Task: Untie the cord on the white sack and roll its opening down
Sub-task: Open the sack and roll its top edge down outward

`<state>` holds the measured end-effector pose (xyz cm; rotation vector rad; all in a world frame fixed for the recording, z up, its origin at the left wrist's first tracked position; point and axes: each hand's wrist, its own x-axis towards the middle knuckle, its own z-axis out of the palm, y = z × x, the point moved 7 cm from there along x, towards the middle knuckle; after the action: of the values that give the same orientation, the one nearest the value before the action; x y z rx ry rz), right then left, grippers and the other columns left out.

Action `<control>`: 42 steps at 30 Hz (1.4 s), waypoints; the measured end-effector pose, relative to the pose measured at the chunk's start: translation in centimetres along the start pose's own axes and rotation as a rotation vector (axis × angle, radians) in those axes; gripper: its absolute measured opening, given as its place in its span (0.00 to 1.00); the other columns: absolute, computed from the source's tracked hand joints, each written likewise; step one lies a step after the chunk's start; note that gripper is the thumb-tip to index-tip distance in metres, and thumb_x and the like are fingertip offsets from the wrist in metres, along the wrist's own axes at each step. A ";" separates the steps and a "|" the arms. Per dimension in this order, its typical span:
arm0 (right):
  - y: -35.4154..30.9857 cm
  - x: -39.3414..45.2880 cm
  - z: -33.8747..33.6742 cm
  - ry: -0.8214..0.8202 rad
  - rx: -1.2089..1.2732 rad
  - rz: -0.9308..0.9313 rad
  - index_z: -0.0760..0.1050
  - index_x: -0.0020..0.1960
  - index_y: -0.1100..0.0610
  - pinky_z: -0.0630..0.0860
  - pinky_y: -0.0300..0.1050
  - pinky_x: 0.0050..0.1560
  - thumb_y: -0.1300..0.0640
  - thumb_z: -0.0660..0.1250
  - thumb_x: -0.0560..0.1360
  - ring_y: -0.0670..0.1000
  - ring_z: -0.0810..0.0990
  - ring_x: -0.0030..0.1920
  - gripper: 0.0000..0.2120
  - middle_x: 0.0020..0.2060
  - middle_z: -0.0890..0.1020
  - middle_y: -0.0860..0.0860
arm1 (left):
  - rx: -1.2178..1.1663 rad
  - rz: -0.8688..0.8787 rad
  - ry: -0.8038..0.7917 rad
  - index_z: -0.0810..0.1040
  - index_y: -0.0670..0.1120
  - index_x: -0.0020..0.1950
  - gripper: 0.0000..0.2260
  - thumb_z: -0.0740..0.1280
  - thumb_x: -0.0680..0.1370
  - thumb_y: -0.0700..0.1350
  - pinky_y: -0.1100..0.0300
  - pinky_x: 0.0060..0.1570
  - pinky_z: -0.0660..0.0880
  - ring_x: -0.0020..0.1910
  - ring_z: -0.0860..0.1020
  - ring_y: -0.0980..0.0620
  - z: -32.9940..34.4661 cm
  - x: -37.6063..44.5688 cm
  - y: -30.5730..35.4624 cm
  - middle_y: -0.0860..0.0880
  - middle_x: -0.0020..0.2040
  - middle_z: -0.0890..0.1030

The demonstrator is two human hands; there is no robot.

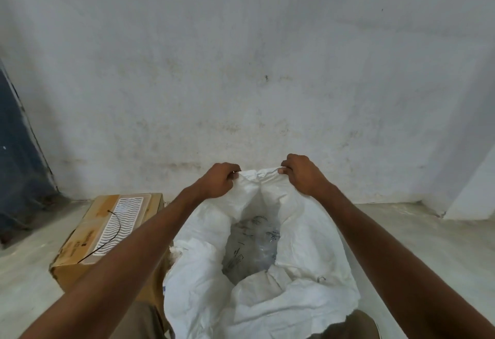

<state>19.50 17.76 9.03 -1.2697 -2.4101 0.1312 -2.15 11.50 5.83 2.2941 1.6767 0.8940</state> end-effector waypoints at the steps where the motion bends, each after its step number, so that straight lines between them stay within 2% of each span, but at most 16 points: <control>1: 0.1 -0.2 0.1 0.026 0.049 0.054 0.81 0.53 0.53 0.79 0.47 0.46 0.62 0.66 0.79 0.47 0.82 0.45 0.08 0.46 0.83 0.49 | -0.024 -0.022 0.005 0.78 0.41 0.46 0.10 0.58 0.77 0.34 0.57 0.40 0.70 0.36 0.76 0.48 0.1 0.0 0.3 0.46 0.38 0.80; 4: -0.1 -0.7 0.5 0.056 0.105 0.126 0.81 0.51 0.53 0.78 0.44 0.42 0.70 0.64 0.76 0.47 0.82 0.41 0.15 0.44 0.85 0.51 | -0.052 -0.119 -0.027 0.77 0.44 0.59 0.09 0.60 0.84 0.43 0.59 0.41 0.71 0.39 0.76 0.52 0.1 -0.3 0.8 0.50 0.42 0.80; 6: -0.4 -1.1 0.8 0.031 0.086 0.123 0.81 0.50 0.55 0.79 0.47 0.45 0.68 0.62 0.77 0.53 0.83 0.46 0.12 0.45 0.83 0.51 | -0.001 -0.088 -0.032 0.78 0.45 0.54 0.09 0.62 0.84 0.48 0.60 0.39 0.70 0.35 0.74 0.55 0.1 -0.5 1.1 0.53 0.36 0.77; 8: -0.8 -1.7 1.1 -0.011 0.021 0.158 0.82 0.50 0.52 0.78 0.50 0.51 0.63 0.61 0.79 0.54 0.82 0.49 0.12 0.47 0.83 0.49 | 0.018 -0.045 0.020 0.77 0.46 0.42 0.10 0.63 0.83 0.44 0.59 0.36 0.67 0.31 0.71 0.55 0.1 -0.6 1.1 0.55 0.31 0.73; 11: -0.8 -2.1 1.3 0.016 -0.020 0.284 0.82 0.55 0.51 0.76 0.48 0.50 0.58 0.59 0.79 0.56 0.82 0.50 0.13 0.50 0.84 0.52 | -0.001 -0.109 0.108 0.74 0.48 0.35 0.13 0.61 0.80 0.41 0.59 0.41 0.65 0.36 0.71 0.52 0.7 -0.3 0.3 0.48 0.34 0.77; 15: -0.6 -1.7 1.8 0.015 0.049 0.398 0.80 0.59 0.56 0.77 0.48 0.51 0.56 0.58 0.78 0.59 0.82 0.53 0.15 0.55 0.82 0.57 | -0.139 -0.213 0.199 0.77 0.40 0.41 0.10 0.61 0.81 0.37 0.57 0.41 0.69 0.39 0.77 0.46 1.2 -0.2 0.1 0.40 0.40 0.82; 18: 0.8 -1.6 2.5 -0.038 0.076 0.412 0.76 0.60 0.62 0.74 0.50 0.56 0.58 0.55 0.81 0.61 0.79 0.58 0.15 0.58 0.79 0.58 | -0.222 -0.145 0.058 0.75 0.49 0.55 0.07 0.65 0.82 0.51 0.59 0.38 0.71 0.34 0.74 0.50 1.8 -0.4 0.3 0.44 0.36 0.79; 21: 1.8 -1.0 4.0 -0.120 0.136 0.306 0.78 0.55 0.63 0.74 0.48 0.55 0.61 0.57 0.82 0.60 0.80 0.57 0.12 0.56 0.79 0.59 | 0.019 0.041 -0.073 0.69 0.53 0.60 0.15 0.66 0.79 0.59 0.57 0.38 0.74 0.34 0.74 0.53 2.9 -0.6 0.7 0.45 0.38 0.79; 23: 1.1 -1.4 4.3 -0.175 0.240 0.227 0.76 0.45 0.56 0.73 0.48 0.48 0.46 0.61 0.82 0.54 0.81 0.47 0.15 0.47 0.82 0.55 | 0.171 0.129 -0.033 0.71 0.51 0.56 0.12 0.60 0.82 0.58 0.51 0.40 0.76 0.38 0.75 0.51 3.2 -0.5 0.4 0.48 0.40 0.79; 24: 0.8 -1.4 4.2 -0.156 0.290 0.163 0.74 0.46 0.52 0.73 0.47 0.46 0.37 0.62 0.79 0.51 0.80 0.43 0.18 0.43 0.82 0.54 | 0.190 0.145 -0.010 0.73 0.50 0.54 0.12 0.57 0.82 0.57 0.49 0.40 0.76 0.39 0.75 0.51 3.3 -0.3 0.0 0.49 0.40 0.78; 26: -0.1 -1.5 3.8 -0.126 0.208 -0.010 0.71 0.51 0.45 0.76 0.46 0.41 0.30 0.62 0.75 0.50 0.79 0.36 0.19 0.37 0.83 0.53 | 0.153 0.148 0.009 0.76 0.46 0.50 0.14 0.55 0.81 0.53 0.49 0.41 0.73 0.39 0.73 0.50 3.5 0.2 -0.6 0.47 0.38 0.78; 30: -1.7 -1.5 3.3 -0.036 -0.242 -0.220 0.69 0.58 0.43 0.78 0.49 0.42 0.39 0.53 0.83 0.53 0.80 0.39 0.12 0.40 0.81 0.50 | -0.038 0.029 0.049 0.75 0.39 0.42 0.14 0.58 0.83 0.45 0.54 0.40 0.69 0.35 0.72 0.49 4.0 1.1 -1.6 0.44 0.35 0.78; 34: -2.0 -0.5 4.2 0.080 -0.347 -0.285 0.76 0.54 0.52 0.66 0.45 0.35 0.55 0.65 0.81 0.53 0.75 0.36 0.03 0.43 0.75 0.52 | -0.307 -0.161 -0.054 0.71 0.42 0.40 0.17 0.59 0.85 0.51 0.55 0.40 0.67 0.35 0.70 0.53 5.5 1.7 -2.0 0.47 0.36 0.75; 37: -0.9 -0.1 5.6 -0.051 -0.174 -0.151 0.76 0.49 0.53 0.65 0.45 0.37 0.60 0.60 0.82 0.51 0.73 0.38 0.06 0.41 0.72 0.49 | -0.077 -0.116 -0.151 0.72 0.55 0.55 0.15 0.58 0.81 0.65 0.56 0.39 0.73 0.33 0.74 0.55 6.0 1.6 -1.0 0.51 0.37 0.79; 39: -0.2 0.1 6.1 -0.114 -0.003 -0.076 0.72 0.42 0.50 0.66 0.44 0.39 0.60 0.60 0.82 0.50 0.72 0.37 0.12 0.37 0.73 0.47 | 0.142 0.004 -0.148 0.70 0.57 0.63 0.16 0.55 0.82 0.65 0.54 0.39 0.75 0.33 0.76 0.53 6.0 1.8 -0.6 0.51 0.36 0.78; 42: 0.3 0.3 6.6 -0.196 0.249 -0.001 0.64 0.32 0.51 0.63 0.41 0.34 0.57 0.60 0.84 0.46 0.67 0.29 0.21 0.28 0.69 0.45 | 0.141 0.104 -0.087 0.77 0.49 0.57 0.16 0.55 0.84 0.57 0.54 0.43 0.72 0.42 0.75 0.50 6.3 2.4 -0.9 0.49 0.44 0.76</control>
<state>16.95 18.86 3.04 -1.1884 -2.4605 0.5616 1.10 15.32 1.19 2.4936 1.6471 0.7032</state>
